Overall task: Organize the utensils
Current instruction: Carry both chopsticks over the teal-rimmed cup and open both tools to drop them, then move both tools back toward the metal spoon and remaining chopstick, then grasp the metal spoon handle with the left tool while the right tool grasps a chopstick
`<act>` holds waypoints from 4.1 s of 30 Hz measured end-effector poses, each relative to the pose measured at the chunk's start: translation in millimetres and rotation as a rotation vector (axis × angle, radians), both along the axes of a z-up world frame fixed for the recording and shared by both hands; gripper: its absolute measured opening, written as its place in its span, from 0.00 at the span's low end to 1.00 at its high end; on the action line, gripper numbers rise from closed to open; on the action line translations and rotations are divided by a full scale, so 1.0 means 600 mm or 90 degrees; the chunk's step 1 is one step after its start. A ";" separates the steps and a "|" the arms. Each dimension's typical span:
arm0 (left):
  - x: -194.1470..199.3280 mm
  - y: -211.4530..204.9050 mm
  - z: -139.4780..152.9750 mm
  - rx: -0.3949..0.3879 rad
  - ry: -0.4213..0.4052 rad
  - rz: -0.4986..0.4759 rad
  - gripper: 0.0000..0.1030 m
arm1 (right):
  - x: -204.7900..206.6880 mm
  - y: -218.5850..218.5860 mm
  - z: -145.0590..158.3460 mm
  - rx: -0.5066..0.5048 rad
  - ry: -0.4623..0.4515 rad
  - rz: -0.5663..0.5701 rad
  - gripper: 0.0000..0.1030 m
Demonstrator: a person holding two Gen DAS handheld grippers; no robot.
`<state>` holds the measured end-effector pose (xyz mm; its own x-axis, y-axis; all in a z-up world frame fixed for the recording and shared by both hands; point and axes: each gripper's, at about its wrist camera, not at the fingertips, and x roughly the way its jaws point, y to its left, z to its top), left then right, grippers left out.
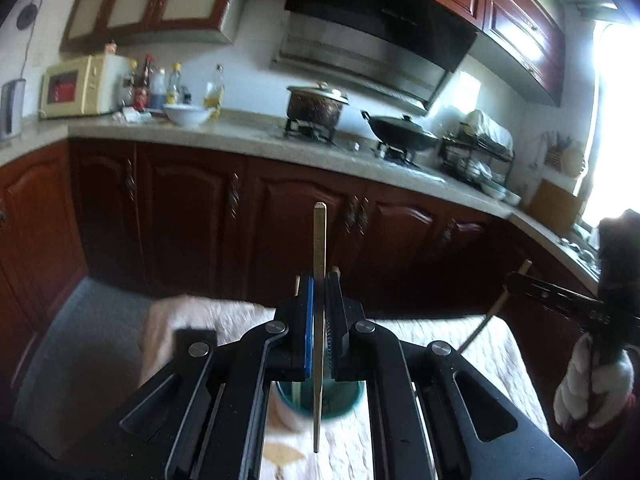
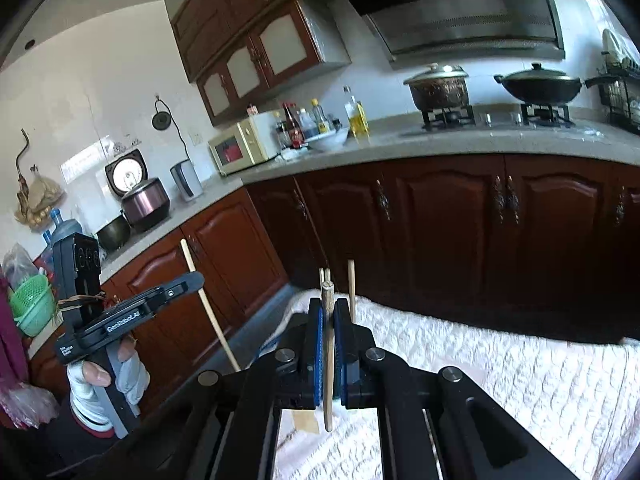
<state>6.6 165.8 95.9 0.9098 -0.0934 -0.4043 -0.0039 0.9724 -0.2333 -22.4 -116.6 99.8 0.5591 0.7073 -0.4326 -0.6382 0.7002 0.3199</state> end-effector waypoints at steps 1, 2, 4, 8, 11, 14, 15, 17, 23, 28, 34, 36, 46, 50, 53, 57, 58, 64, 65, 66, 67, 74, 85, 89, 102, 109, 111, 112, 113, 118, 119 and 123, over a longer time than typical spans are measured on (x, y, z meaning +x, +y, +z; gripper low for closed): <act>0.008 0.002 0.000 0.004 -0.002 0.007 0.04 | 0.005 0.005 0.007 0.001 -0.006 -0.001 0.05; 0.017 0.003 0.001 0.009 -0.006 0.020 0.04 | 0.011 0.009 0.013 0.002 -0.012 -0.003 0.05; 0.038 0.005 -0.002 0.014 -0.013 0.036 0.04 | 0.025 0.019 0.025 0.003 -0.025 -0.009 0.05; 0.078 0.002 -0.023 0.018 -0.011 0.052 0.04 | 0.060 0.040 0.036 -0.009 -0.045 -0.025 0.05; 0.101 -0.008 -0.045 0.048 -0.010 0.072 0.04 | 0.090 0.059 0.032 -0.014 -0.049 -0.032 0.05; 0.124 -0.013 -0.075 0.049 0.009 0.068 0.04 | 0.120 0.073 0.020 -0.008 -0.037 -0.031 0.05; 0.129 -0.013 -0.084 0.048 0.015 0.067 0.04 | 0.132 0.080 0.012 -0.009 -0.029 -0.028 0.05; 0.137 -0.016 -0.100 0.046 0.026 0.064 0.04 | 0.148 0.092 -0.003 -0.015 -0.018 -0.025 0.05; 0.147 -0.028 -0.139 0.058 0.057 0.056 0.04 | 0.184 0.111 -0.043 -0.010 0.024 -0.004 0.05; 0.149 -0.030 -0.166 0.054 0.084 0.054 0.04 | 0.183 0.133 -0.072 -0.039 0.040 0.019 0.05; 0.146 -0.031 -0.187 0.044 0.108 0.054 0.04 | 0.180 0.146 -0.133 -0.073 0.080 0.028 0.05; 0.145 -0.031 -0.188 0.043 0.113 0.056 0.04 | 0.182 0.144 -0.150 -0.080 0.094 0.025 0.05; 0.128 -0.022 -0.185 0.012 0.128 0.068 0.29 | 0.182 0.098 -0.169 -0.062 0.137 -0.012 0.37; 0.113 -0.027 -0.184 0.014 0.133 0.067 0.30 | 0.166 0.081 -0.173 -0.066 0.144 -0.017 0.37; 0.097 -0.038 -0.182 0.022 0.131 0.068 0.30 | 0.148 0.074 -0.175 -0.072 0.141 -0.021 0.37; 0.077 -0.056 -0.181 0.035 0.127 0.065 0.33 | 0.119 0.068 -0.174 -0.088 0.122 -0.033 0.37; 0.073 -0.061 -0.181 0.041 0.127 0.062 0.34 | 0.113 0.066 -0.173 -0.089 0.120 -0.035 0.37; 0.052 -0.095 -0.184 0.052 0.135 0.047 0.35 | 0.071 0.048 -0.169 -0.109 0.088 -0.062 0.37; 0.048 -0.102 -0.185 0.054 0.136 0.044 0.35 | 0.064 0.044 -0.168 -0.113 0.084 -0.067 0.37; 0.045 -0.107 -0.186 0.055 0.137 0.042 0.35 | 0.057 0.039 -0.168 -0.114 0.083 -0.072 0.38; 0.042 -0.113 -0.189 0.056 0.139 0.038 0.35 | 0.052 0.035 -0.168 -0.114 0.083 -0.075 0.38; 0.023 -0.154 -0.203 0.062 0.151 0.011 0.42 | 0.009 -0.018 -0.181 -0.128 0.088 -0.110 0.40; 0.020 -0.221 -0.230 0.075 0.182 -0.047 0.42 | -0.043 -0.112 -0.232 -0.178 0.117 -0.161 0.43; 0.025 -0.237 -0.243 0.074 0.194 -0.064 0.42 | -0.050 -0.149 -0.269 -0.177 0.156 -0.177 0.43; 0.071 -0.264 -0.349 0.022 0.317 -0.163 0.41 | -0.018 -0.186 -0.377 -0.121 0.295 -0.180 0.43; 0.116 -0.290 -0.405 0.002 0.376 -0.177 0.34 | 0.012 -0.208 -0.413 -0.112 0.342 -0.208 0.42; 0.132 -0.299 -0.421 0.000 0.393 -0.182 0.30 | 0.017 -0.211 -0.420 -0.116 0.345 -0.211 0.41; 0.139 -0.303 -0.431 -0.001 0.403 -0.184 0.26 | 0.019 -0.214 -0.424 -0.113 0.349 -0.212 0.41; 0.147 -0.308 -0.439 -0.006 0.411 -0.189 0.24 | 0.020 -0.215 -0.427 -0.111 0.352 -0.213 0.41; 0.169 -0.320 -0.453 -0.001 0.418 -0.183 0.04 | 0.024 -0.221 -0.436 -0.111 0.360 -0.209 0.41; 0.170 -0.320 -0.453 -0.006 0.418 -0.190 0.04 | 0.024 -0.221 -0.437 -0.112 0.360 -0.208 0.40; 0.146 -0.301 -0.450 -0.005 0.421 -0.205 0.03 | 0.030 -0.213 -0.443 -0.123 0.356 -0.198 0.26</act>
